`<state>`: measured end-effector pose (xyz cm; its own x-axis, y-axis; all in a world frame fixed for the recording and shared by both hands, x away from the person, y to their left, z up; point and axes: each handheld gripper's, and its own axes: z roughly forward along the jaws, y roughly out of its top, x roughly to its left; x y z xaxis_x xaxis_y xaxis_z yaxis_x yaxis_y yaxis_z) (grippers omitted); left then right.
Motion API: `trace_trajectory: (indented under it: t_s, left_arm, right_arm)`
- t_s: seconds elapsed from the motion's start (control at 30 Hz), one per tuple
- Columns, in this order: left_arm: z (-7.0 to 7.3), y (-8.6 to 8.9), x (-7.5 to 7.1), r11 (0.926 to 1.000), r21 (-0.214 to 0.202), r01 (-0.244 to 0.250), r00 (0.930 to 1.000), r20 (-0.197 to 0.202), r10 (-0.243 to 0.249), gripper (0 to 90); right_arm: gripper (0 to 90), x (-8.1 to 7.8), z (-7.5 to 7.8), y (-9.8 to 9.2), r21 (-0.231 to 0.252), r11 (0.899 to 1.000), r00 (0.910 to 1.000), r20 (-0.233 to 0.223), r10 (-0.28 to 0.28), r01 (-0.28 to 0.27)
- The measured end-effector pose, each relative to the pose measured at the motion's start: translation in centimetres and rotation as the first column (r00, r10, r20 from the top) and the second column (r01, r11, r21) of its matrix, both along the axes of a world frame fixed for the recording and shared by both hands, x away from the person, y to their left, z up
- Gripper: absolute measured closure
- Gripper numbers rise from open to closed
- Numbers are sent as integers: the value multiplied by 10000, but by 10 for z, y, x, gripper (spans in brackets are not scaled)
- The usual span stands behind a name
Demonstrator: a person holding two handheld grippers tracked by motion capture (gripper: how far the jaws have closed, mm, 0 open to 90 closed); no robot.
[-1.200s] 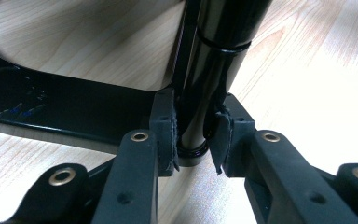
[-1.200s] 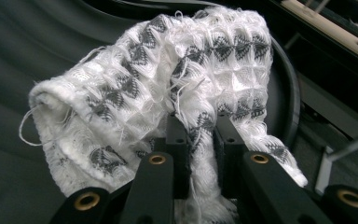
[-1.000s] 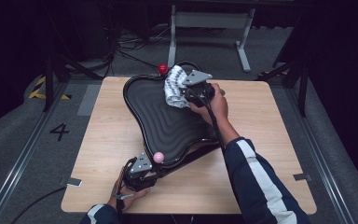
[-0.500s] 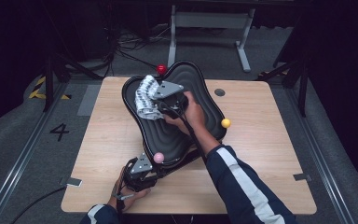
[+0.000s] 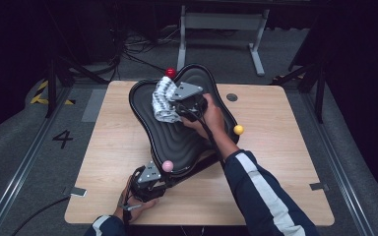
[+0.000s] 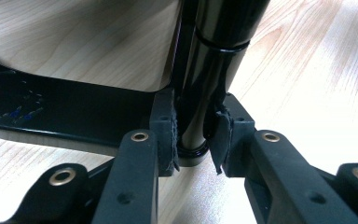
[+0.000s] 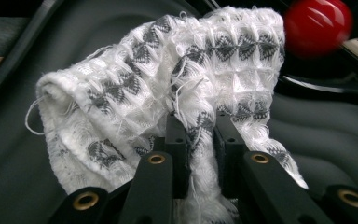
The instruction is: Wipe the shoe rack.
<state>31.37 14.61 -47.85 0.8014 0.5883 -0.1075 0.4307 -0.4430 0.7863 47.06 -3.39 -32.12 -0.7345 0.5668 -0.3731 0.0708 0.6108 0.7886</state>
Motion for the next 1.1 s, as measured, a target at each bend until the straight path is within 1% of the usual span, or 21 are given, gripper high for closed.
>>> trace_trajectory:
  t_s: [0.07, 0.13, 0.17, 0.33, 0.4, 0.43, 0.47, 0.5, 0.53, 0.6, 0.67, 0.7, 0.77, 0.83, 0.9, 0.97, 1.03, 1.1]
  left_arm:
    - [0, 0, 0, 10000, -10, -5, 10000, -4, 5, 720]
    - [0, 0, 0, 10000, -48, -3, 10000, 7, 3, 720]
    - [0, 0, 0, 10000, -43, -3, 10000, 10, 3, 720]
    - [0, 0, 0, 10000, -52, -8, 10000, 7, 8, 720]
    - [0, 0, 0, 10000, -48, -38, 10000, -41, 38, 720]
    - [0, 0, 0, 10000, -49, -38, 10000, -41, 38, 720]
    - [0, 0, 0, 10000, -45, -4, 10000, 14, 4, 720]
    - [0, 0, 0, 10000, 6, -7, 10000, -5, 7, 720]
    - [0, 0, 0, 10000, -74, -55, 10000, -18, 55, 720]
    - [0, 0, 0, 10000, -67, -46, 10000, -19, 46, 720]
    - [0, 0, 0, 10000, -17, -38, 10000, -53, 37, 719]
    - [0, 0, 0, 10000, -34, -32, 10000, -68, 32, 719]
    - [0, 0, 0, 10000, -31, -12, 10000, -51, 12, 719]
    - [0, 0, 0, 10000, -18, -23, 10000, -56, 23, 719]
    - [0, 0, 0, 10000, 5, 19, 10000, -39, -19, 719]
    - [0, 0, 0, 10000, -11, -5, 10000, -75, 5, 718]
    - [0, 1, 1, 10000, 13, 36, 10000, -46, -36, 717]
    - [0, 0, 1, 10000, 30, 36, 10000, -26, -36, 718]
  right_arm:
    - [795, 5, 0, -11, -46, 9995, 9995, 16, -304, 304]
    - [795, 11, 0, -22, 15, 9985, 9984, -79, -552, 553]
    - [796, 13, 0, -27, -51, 9975, 9975, -49, -701, 701]
    - [797, 30, 1, -52, 21, 9883, 9883, -110, -1522, 1523]
    - [797, 35, 0, -57, -29, 9843, 9843, -31, -1765, 1765]
    - [797, 38, 1, -61, 95, 9837, 9838, -103, -1792, 1793]
    - [797, 40, 2, -63, 73, 9816, 9815, -124, -1908, 1909]
    - [797, 43, 2, -66, -70, 9776, 9775, -66, -2106, 2106]
    - [797, 45, 2, -68, -53, 9759, 9759, -104, -2182, 2181]
    - [796, 49, 2, -74, 206, 9754, 9752, -343, -2189, 2196]
    - [796, 51, 3, -78, -24, 9705, 9701, -277, -2410, 2410]
    - [796, 52, 3, -80, 3, 9700, 9695, -315, -2430, 2431]
    - [796, 53, 2, -83, 205, 9697, 9688, -522, -2423, 2436]
    - [796, 51, 2, -83, 215, 9684, 9675, -530, -2472, 2486]
    - [796, 49, 1, -81, 293, 9687, 9681, -539, -2445, 2463]
    - [796, 43, 1, -76, 360, 9760, 9754, -600, -2123, 2147]
    - [796, 37, 0, -69, 287, 9802, 9798, -458, -1947, 1961]
    - [796, 30, -1, -60, 237, 9866, 9861, -444, -1600, 1611]
